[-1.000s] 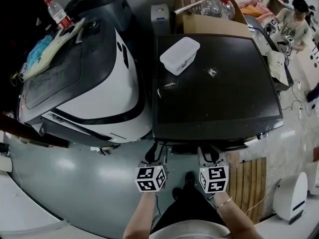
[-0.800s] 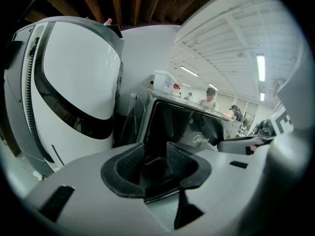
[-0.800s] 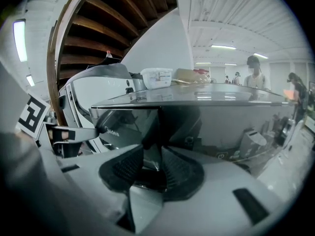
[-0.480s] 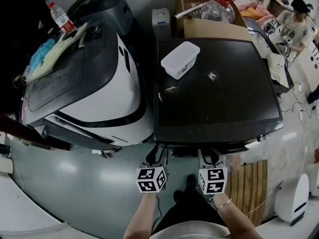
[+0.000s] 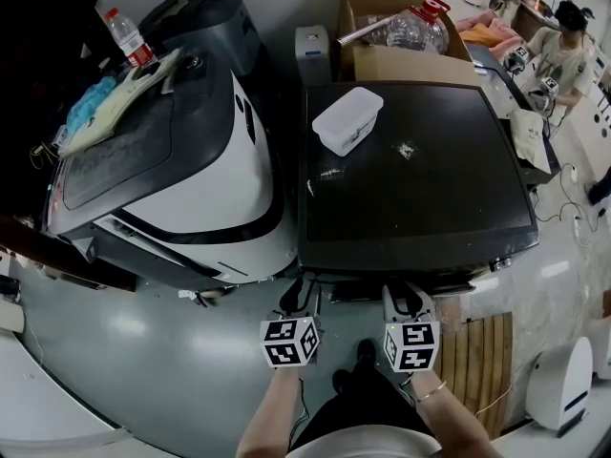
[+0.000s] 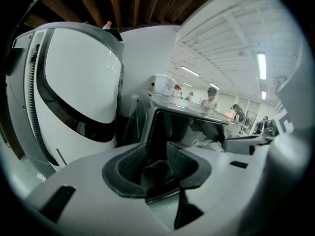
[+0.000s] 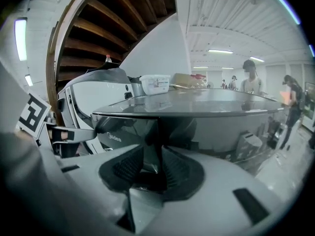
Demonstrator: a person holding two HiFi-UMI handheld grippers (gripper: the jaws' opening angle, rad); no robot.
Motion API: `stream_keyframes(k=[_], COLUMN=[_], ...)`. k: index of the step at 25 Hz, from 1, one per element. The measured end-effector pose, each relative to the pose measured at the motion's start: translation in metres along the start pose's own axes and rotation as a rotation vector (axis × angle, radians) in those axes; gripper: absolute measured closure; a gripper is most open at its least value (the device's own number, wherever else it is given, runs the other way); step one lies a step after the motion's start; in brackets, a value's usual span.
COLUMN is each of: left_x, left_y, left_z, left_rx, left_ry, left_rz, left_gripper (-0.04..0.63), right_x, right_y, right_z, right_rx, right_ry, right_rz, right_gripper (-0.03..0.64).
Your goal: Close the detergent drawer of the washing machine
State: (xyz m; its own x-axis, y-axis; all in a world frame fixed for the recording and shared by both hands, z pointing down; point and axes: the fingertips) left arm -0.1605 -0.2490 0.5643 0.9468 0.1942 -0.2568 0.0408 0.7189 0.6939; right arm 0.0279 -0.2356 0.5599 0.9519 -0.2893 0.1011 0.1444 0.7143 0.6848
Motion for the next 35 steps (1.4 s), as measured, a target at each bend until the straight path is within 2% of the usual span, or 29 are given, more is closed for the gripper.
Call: stream_keyframes(k=[7, 13, 21, 35], left_x=[0.006, 0.011, 0.022, 0.027], left_y=[-0.008, -0.003, 0.007, 0.006], left_z=[-0.026, -0.048, -0.073, -0.115], left_rx=[0.049, 0.07, 0.09, 0.147], left_ry=[0.0, -0.011, -0.017, -0.043], left_rz=[0.011, 0.022, 0.028, 0.057], left_gripper=[0.506, 0.509, 0.519, 0.584], right_x=[-0.01, -0.017, -0.025, -0.036], right_y=[-0.002, -0.001, -0.004, -0.01], right_z=[-0.023, -0.045, -0.076, -0.113], right_rx=[0.052, 0.088, 0.145, 0.22], right_ry=[-0.024, -0.042, -0.065, -0.083], right_rz=[-0.008, -0.016, -0.006, -0.012], right_gripper=[0.497, 0.501, 0.543, 0.614])
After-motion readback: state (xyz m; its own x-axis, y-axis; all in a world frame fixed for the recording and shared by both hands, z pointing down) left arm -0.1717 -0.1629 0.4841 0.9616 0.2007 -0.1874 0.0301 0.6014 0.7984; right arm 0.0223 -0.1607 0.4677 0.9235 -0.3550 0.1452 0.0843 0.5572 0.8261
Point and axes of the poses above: the fingertips, and each gripper's own axes: z forward along the fingers, x to its right, y out of its underside, and after that the axes turned 15 degrees about -x, right-handed
